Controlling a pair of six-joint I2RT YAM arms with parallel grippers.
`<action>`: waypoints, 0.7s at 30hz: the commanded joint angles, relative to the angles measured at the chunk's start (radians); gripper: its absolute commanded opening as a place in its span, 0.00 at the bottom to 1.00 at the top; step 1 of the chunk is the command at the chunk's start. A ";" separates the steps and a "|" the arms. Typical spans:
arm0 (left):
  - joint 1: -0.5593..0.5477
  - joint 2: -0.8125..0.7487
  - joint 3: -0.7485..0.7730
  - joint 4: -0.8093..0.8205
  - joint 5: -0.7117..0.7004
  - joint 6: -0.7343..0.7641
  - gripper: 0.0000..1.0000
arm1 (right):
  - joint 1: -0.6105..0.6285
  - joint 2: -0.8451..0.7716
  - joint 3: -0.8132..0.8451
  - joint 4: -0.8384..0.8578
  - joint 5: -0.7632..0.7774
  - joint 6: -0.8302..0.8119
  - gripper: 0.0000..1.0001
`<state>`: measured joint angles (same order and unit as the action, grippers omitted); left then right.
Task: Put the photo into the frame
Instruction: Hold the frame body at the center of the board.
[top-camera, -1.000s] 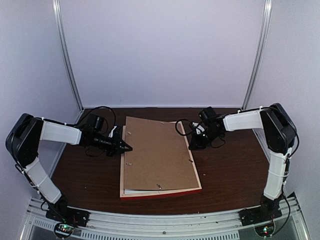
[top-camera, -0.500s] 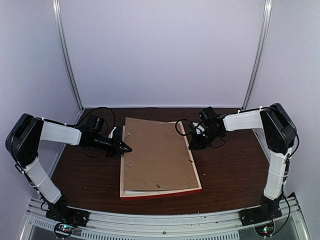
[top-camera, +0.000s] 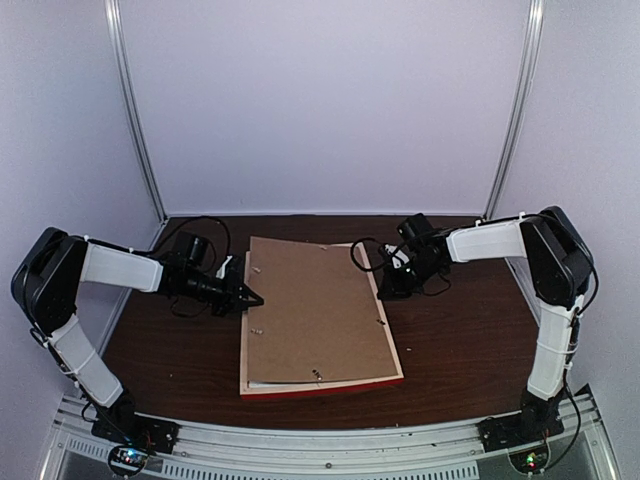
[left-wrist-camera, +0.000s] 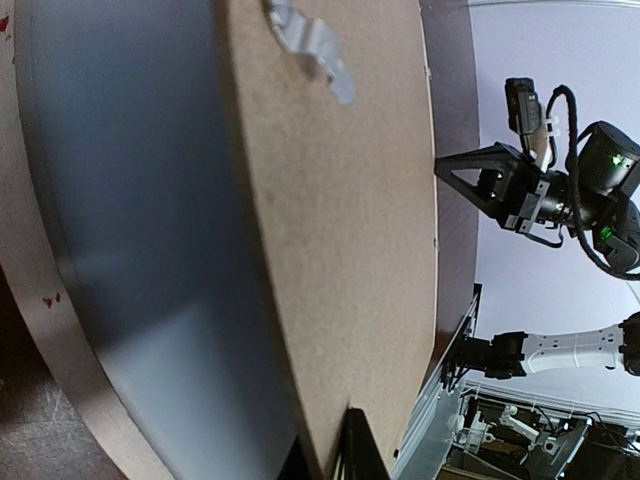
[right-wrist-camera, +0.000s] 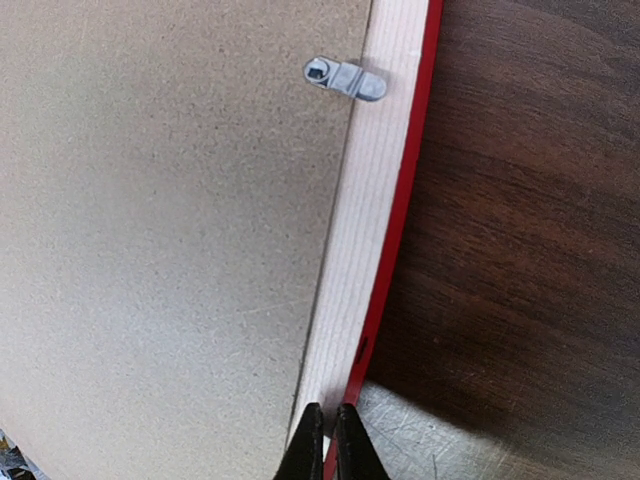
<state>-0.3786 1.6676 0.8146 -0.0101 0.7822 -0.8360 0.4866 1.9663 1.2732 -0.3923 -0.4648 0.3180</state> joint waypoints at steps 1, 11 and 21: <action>0.007 0.017 -0.049 -0.112 -0.206 0.067 0.00 | -0.002 0.049 -0.002 -0.037 0.047 -0.014 0.06; 0.007 0.033 -0.040 -0.111 -0.210 0.068 0.00 | -0.002 0.048 -0.001 -0.041 0.047 -0.016 0.06; 0.007 0.050 -0.025 -0.113 -0.235 0.075 0.00 | -0.002 0.051 0.006 -0.043 0.045 -0.018 0.06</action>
<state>-0.3786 1.6714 0.8043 -0.0006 0.7769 -0.8360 0.4866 1.9694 1.2793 -0.3954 -0.4644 0.3164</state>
